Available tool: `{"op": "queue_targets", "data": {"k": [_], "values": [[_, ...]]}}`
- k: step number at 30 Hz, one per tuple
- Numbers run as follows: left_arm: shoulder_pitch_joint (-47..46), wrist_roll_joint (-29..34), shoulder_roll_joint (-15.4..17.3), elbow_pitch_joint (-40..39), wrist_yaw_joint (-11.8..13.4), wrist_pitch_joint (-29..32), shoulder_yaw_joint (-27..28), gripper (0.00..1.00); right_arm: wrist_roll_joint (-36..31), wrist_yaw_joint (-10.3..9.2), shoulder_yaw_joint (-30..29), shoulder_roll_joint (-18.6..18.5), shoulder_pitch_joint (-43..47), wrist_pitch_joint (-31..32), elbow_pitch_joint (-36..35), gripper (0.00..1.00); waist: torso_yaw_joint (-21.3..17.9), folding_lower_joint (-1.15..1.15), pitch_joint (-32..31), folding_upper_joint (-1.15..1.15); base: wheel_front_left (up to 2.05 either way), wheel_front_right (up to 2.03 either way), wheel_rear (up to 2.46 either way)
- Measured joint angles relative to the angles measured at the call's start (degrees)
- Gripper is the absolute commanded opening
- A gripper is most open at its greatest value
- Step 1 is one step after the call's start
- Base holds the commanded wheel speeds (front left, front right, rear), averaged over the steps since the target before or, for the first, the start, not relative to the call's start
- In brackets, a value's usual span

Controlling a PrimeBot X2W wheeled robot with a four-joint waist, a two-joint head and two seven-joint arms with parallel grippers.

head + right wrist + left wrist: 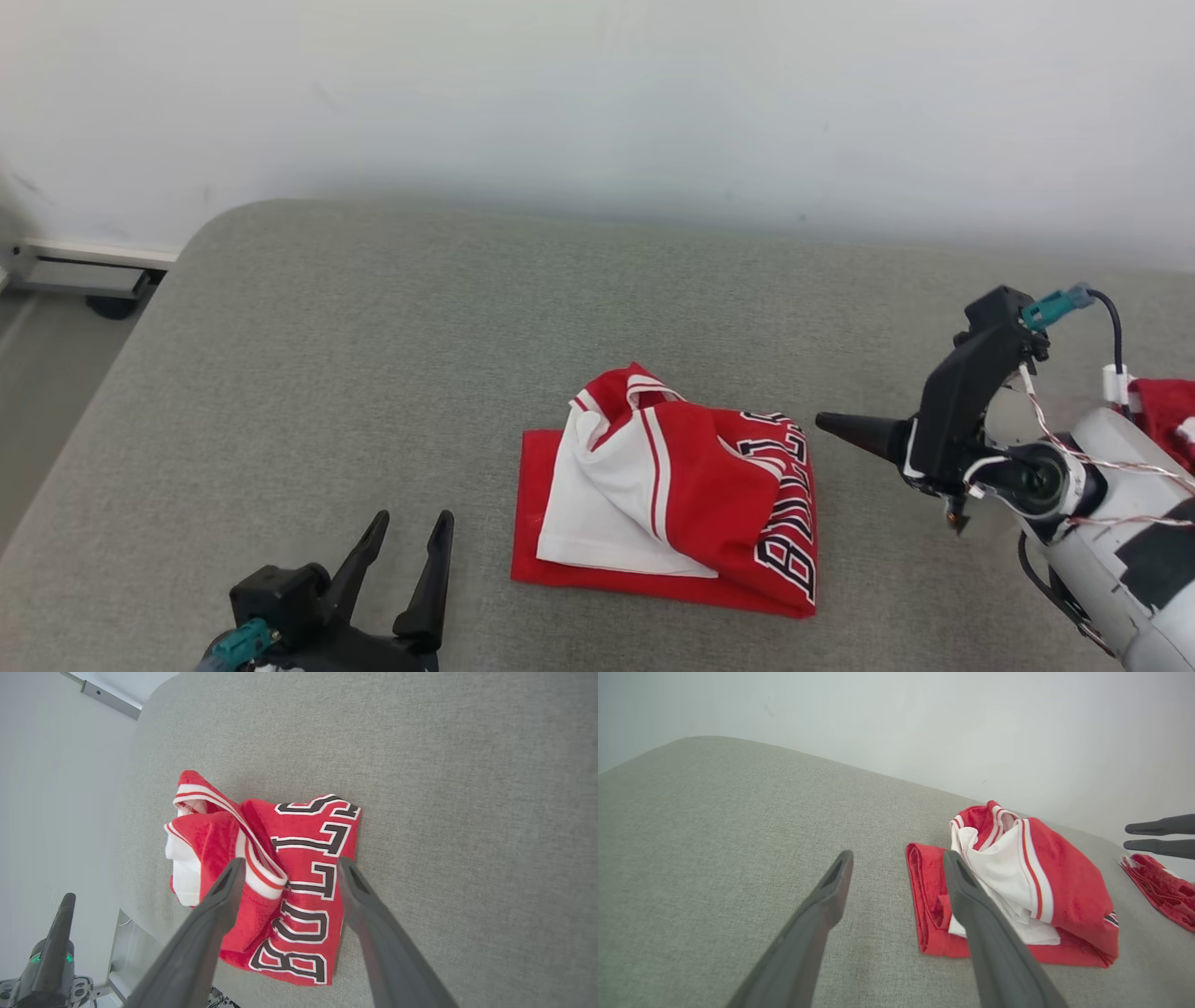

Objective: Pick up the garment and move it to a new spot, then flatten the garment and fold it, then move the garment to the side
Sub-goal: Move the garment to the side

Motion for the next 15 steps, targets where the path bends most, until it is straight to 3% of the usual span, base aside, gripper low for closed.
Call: {"op": "queue_targets", "data": {"k": [7, 15], "values": [[-0.4, 1.6, -0.4, -1.8, 0.0, -0.1, -0.3, 1.0, -1.0, -1.03, -0.3, -3.0, 4.0, -1.3, -1.3, 1.0, -0.8, 0.0, 1.1, 0.0, 0.0, 0.0, 0.0], [-1.6, 1.6, -0.7, -3.0, 0.1, -0.1, -0.3, 1.0, -1.4, -2.02, -0.5, -2.8, 6.0, -2.4, -1.7, 1.0, 0.8, 0.0, 2.8, 0.0, 0.0, 0.0, 0.0]]}}
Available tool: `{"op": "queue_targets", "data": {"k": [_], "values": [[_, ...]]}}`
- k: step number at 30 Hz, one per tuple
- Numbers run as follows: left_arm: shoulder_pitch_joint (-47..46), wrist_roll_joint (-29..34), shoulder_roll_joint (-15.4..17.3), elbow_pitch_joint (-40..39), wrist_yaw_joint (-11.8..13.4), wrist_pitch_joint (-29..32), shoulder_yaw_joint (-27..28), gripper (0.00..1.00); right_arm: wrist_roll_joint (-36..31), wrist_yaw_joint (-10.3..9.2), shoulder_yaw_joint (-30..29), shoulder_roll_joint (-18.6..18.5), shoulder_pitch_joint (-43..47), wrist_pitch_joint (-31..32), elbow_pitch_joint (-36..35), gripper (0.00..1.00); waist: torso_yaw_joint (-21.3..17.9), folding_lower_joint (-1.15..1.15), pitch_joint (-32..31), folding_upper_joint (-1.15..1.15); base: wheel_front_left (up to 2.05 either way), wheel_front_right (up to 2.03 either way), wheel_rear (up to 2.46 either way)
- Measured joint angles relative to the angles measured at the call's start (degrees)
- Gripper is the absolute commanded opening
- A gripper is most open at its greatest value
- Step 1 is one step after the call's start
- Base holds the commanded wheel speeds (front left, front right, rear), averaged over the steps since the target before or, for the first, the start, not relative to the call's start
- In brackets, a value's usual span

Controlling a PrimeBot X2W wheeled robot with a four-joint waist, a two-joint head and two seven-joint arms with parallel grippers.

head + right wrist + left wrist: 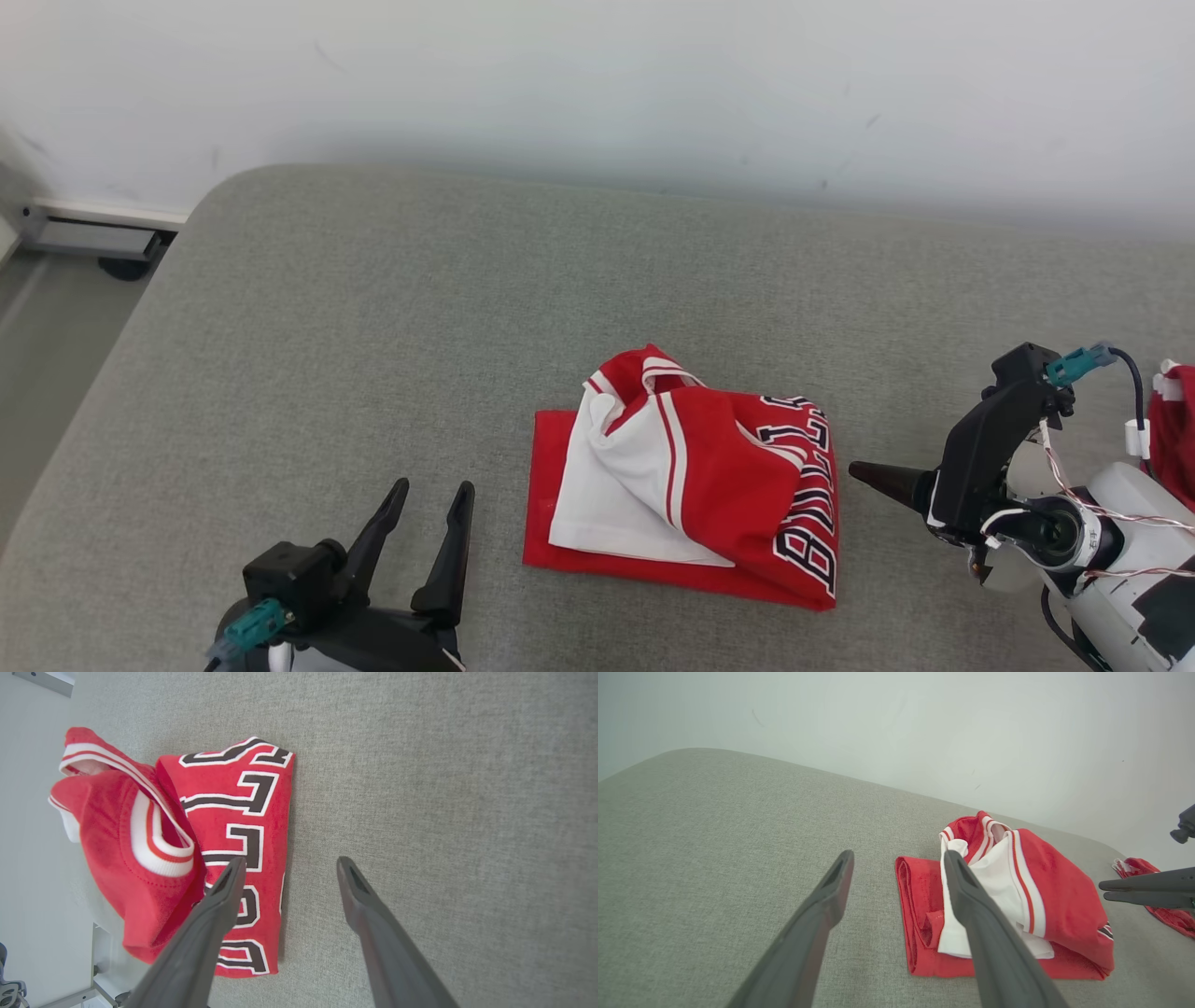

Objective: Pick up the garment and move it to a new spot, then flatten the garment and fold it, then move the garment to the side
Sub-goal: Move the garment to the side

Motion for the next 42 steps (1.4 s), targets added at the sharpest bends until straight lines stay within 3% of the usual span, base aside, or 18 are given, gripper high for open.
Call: {"op": "queue_targets", "data": {"k": [19, 20, 21, 22, 33, 42], "values": [[-3.4, -0.1, -2.0, 1.7, -0.6, 0.0, -0.3, 1.0, -1.8, -0.94, 2.5, 0.4, 0.0, 3.2, 1.3, 1.0, 5.0, 0.0, 3.0, 0.0, 0.0, 0.0, 0.0], [-3.4, -0.1, -2.0, 1.7, -0.6, 0.0, -0.2, 1.0, -2.1, -0.94, 2.8, 0.4, -0.1, 3.7, 1.5, 0.9, 5.3, 0.0, 3.1, 0.0, 0.0, 0.0, 0.0], [-3.4, -0.1, -2.0, 2.1, -0.6, 0.0, 0.0, 1.0, -2.3, -0.94, 3.2, 0.6, -0.4, 4.6, 1.9, 0.48, 5.6, 0.0, 3.2, 0.0, 0.0, 0.0, 0.0], [-3.4, -0.1, -2.0, 2.2, -0.6, 0.0, 0.0, 1.0, -2.2, -0.96, 3.2, 0.7, -0.5, 5.0, 1.9, 0.0, 5.7, 0.0, 3.2, 0.0, 0.0, 0.0, 0.0], [-3.2, -0.2, -1.6, 3.4, -0.6, 0.0, 0.9, 1.0, -2.2, -1.01, 2.1, 2.2, -3.2, 5.4, 2.3, 0.0, 4.2, 0.0, 2.5, 0.0, 0.0, 0.0, 0.0], [-2.9, -0.2, -1.3, 3.6, -0.6, -0.3, 1.2, 1.0, -3.6, -1.01, 0.7, 0.0, -10.1, 5.6, 0.0, 0.0, 0.6, 0.0, 1.4, 0.0, 0.0, 0.0, 0.0]]}}
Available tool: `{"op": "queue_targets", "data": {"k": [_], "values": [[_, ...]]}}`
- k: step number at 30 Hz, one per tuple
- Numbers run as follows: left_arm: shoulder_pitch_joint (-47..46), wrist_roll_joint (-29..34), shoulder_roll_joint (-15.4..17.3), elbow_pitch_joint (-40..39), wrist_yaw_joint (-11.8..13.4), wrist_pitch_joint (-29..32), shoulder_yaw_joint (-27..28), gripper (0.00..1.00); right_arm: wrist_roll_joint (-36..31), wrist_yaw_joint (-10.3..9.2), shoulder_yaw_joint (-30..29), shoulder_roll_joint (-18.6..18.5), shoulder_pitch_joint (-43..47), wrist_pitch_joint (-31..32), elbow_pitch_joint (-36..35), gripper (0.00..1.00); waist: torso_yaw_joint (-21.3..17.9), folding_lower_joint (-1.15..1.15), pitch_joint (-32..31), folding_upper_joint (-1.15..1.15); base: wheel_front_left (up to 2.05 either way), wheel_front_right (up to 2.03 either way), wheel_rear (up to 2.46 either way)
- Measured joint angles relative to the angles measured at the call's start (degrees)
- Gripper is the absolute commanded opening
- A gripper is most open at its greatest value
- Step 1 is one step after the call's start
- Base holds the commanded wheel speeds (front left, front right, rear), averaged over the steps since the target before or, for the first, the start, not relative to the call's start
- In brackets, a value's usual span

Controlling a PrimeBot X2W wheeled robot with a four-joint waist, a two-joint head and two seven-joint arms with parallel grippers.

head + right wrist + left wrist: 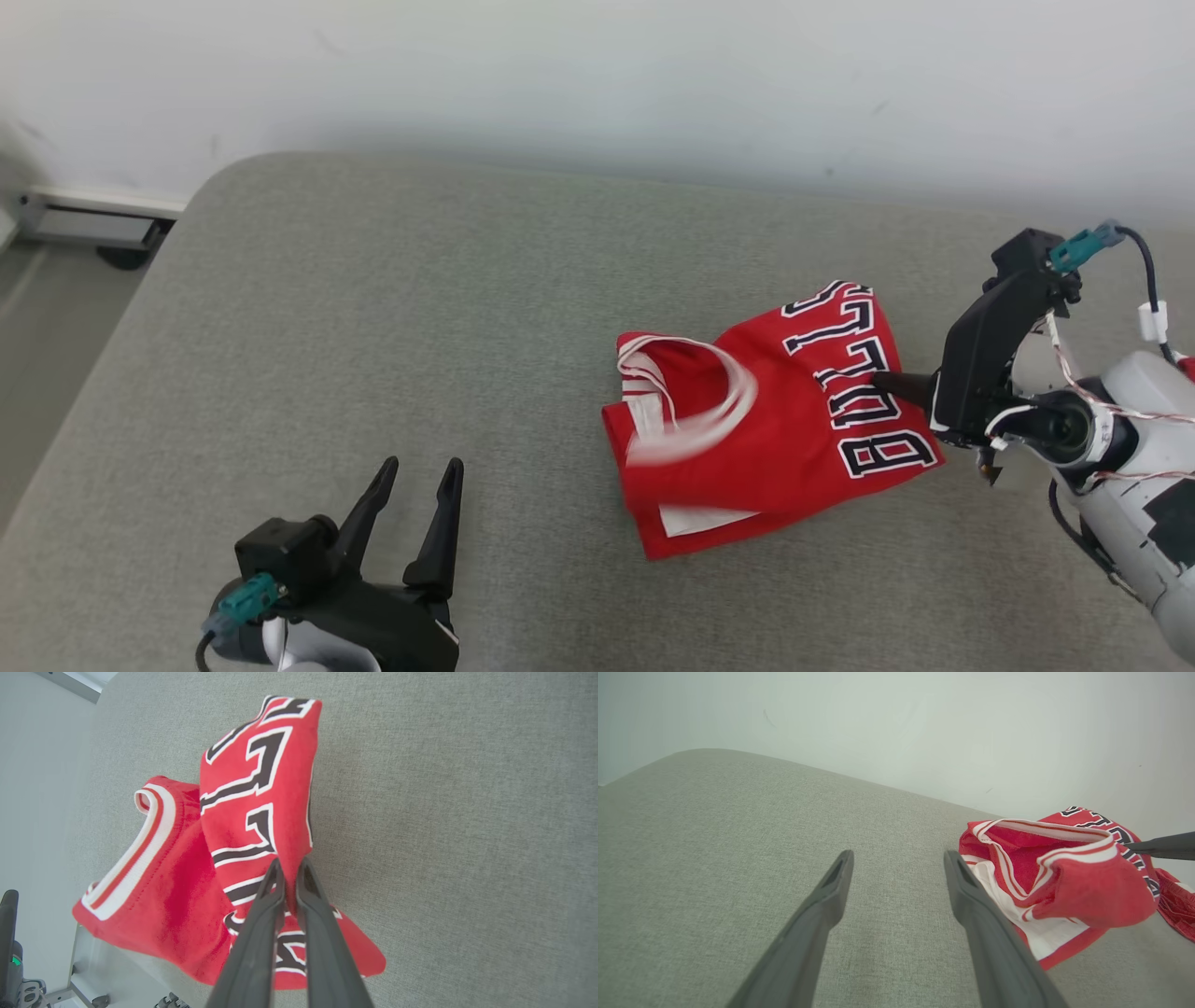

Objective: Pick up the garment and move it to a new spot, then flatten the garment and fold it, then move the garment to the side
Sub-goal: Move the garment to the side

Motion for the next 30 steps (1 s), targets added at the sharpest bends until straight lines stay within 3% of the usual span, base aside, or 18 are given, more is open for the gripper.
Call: {"op": "queue_targets", "data": {"k": [16, 30], "values": [[3.4, 0.0, 1.0, -0.7, 0.0, -0.2, -0.5, 1.0, -2.9, 0.0, 1.5, -5.5, -1.2, 4.0, -1.5, 0.0, -6.9, 0.0, -2.0, 0.0, 0.0, 0.0, 0.0], [3.3, 0.4, 1.8, -3.0, 0.1, -0.2, -0.5, 1.0, -8.3, 0.0, 0.1, -10.0, -6.7, 5.4, 1.3, 0.0, -10.0, 0.0, 1.3, 0.0, 0.0, 0.0, 0.0]]}}
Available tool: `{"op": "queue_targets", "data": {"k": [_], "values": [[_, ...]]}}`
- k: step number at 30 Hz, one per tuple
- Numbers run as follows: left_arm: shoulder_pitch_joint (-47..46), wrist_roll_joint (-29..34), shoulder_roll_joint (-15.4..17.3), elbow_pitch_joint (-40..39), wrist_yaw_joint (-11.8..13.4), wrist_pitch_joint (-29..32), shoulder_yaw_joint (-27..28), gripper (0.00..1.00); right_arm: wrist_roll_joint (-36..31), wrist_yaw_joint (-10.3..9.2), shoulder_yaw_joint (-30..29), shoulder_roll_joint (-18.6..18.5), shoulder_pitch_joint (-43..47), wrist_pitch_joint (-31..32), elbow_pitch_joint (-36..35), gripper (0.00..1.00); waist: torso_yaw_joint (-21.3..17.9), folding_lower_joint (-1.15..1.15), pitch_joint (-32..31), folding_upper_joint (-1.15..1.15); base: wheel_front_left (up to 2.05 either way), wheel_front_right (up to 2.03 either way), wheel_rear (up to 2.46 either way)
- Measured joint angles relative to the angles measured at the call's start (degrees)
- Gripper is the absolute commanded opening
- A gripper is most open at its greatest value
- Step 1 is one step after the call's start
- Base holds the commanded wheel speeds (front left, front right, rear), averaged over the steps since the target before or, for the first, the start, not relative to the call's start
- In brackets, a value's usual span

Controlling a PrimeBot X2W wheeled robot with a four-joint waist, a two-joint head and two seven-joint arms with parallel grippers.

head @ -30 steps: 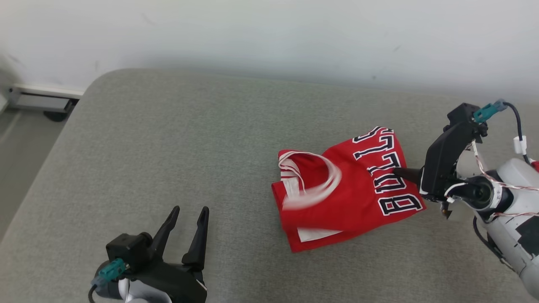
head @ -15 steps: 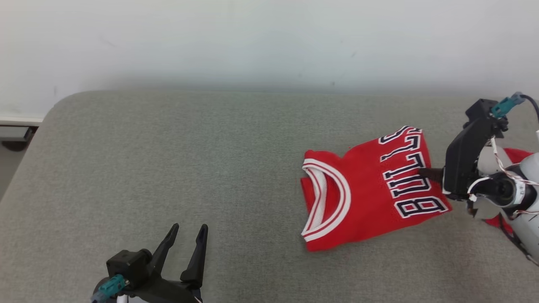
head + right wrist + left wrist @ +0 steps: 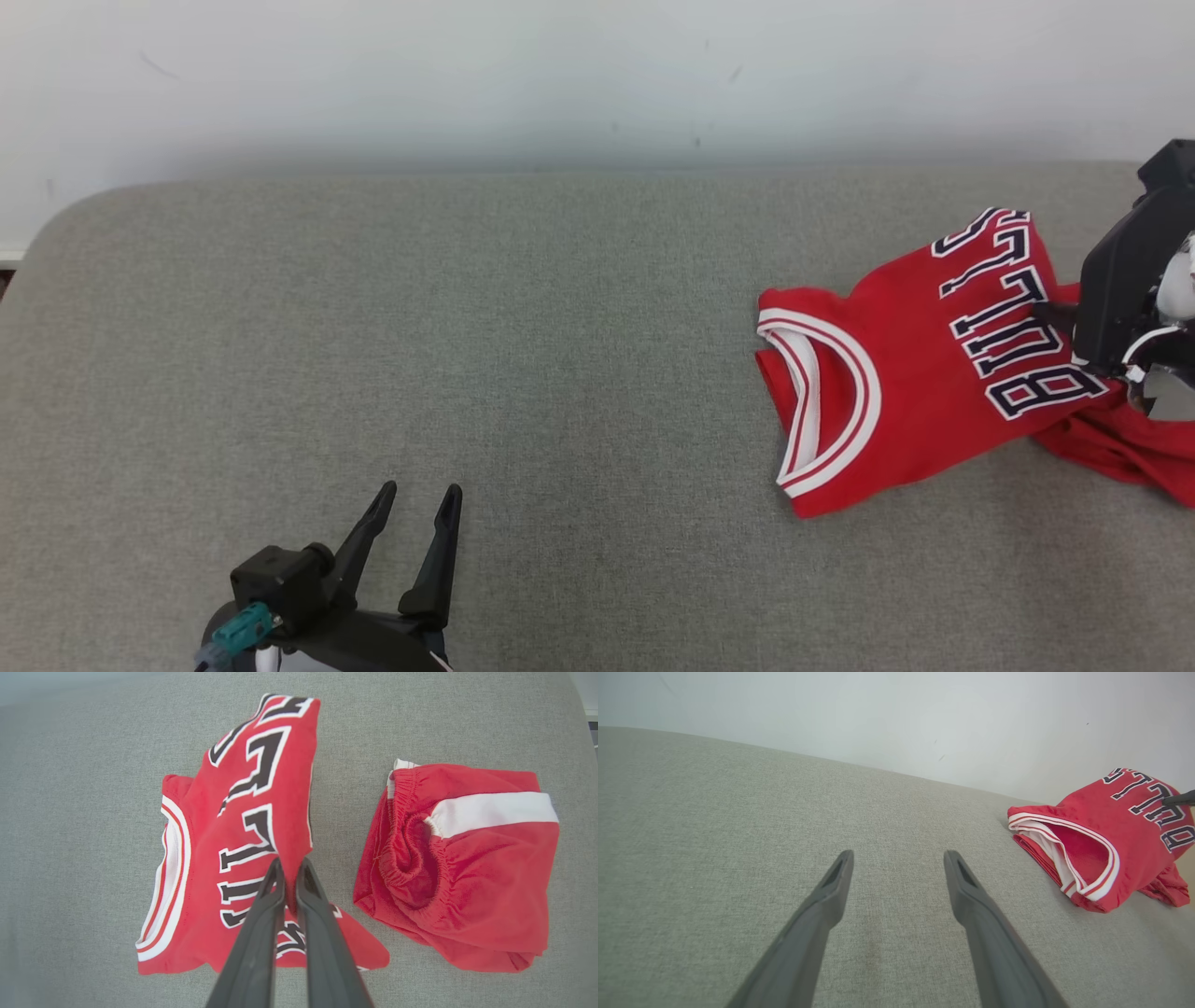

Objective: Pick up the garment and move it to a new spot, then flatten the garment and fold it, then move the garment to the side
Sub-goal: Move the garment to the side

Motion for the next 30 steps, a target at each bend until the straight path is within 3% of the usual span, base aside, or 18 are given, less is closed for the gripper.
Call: {"op": "queue_targets", "data": {"k": [30], "values": [[-0.4, 0.2, 2.7, -2.5, -0.1, 0.9, 1.1, 1.0, -8.3, 0.0, -2.3, -4.9, -7.9, 0.9, 4.3, 0.0, -3.8, 0.0, 5.2, 0.0, 0.0, 0.0, 0.0]]}}
